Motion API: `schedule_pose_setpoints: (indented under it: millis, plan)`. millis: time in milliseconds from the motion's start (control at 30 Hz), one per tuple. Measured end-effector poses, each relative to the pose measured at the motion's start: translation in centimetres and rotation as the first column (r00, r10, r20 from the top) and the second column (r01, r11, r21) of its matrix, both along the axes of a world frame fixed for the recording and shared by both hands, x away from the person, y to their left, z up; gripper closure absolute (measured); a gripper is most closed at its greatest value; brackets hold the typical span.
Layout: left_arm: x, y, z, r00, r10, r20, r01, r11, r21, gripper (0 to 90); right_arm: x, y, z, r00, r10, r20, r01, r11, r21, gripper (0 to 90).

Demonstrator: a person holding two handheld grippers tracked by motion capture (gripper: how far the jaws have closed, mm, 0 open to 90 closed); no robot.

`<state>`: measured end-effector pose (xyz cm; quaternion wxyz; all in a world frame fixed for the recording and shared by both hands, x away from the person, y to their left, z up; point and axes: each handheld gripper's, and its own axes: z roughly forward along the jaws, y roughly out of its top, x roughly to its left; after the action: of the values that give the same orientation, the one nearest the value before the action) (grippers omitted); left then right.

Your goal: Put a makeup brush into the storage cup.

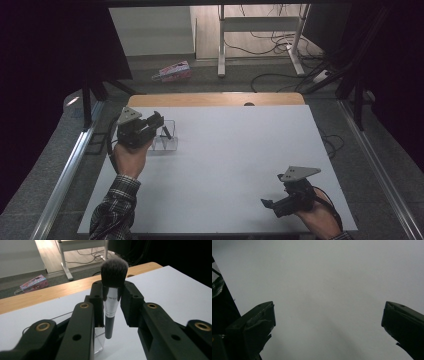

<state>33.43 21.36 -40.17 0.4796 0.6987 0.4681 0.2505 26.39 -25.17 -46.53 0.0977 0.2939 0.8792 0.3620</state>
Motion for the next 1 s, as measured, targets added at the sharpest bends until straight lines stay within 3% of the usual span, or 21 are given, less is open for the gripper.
schedule_pose_setpoints:
  millis: [633,1000]
  plan:
    - [1.9,0.1,-1.2,0.9976,0.068,0.010,-0.068,0.9977,0.000,73.5,-0.1,0.3,-0.1,0.9997,0.025,-0.007,-0.025,0.999,-0.021,0.0]
    - [2.4,-0.5,-2.2,0.9979,0.065,-0.004,-0.065,0.9978,0.012,73.5,-0.2,0.5,-0.1,0.9993,0.038,-0.007,-0.038,0.999,-0.032,0.0]
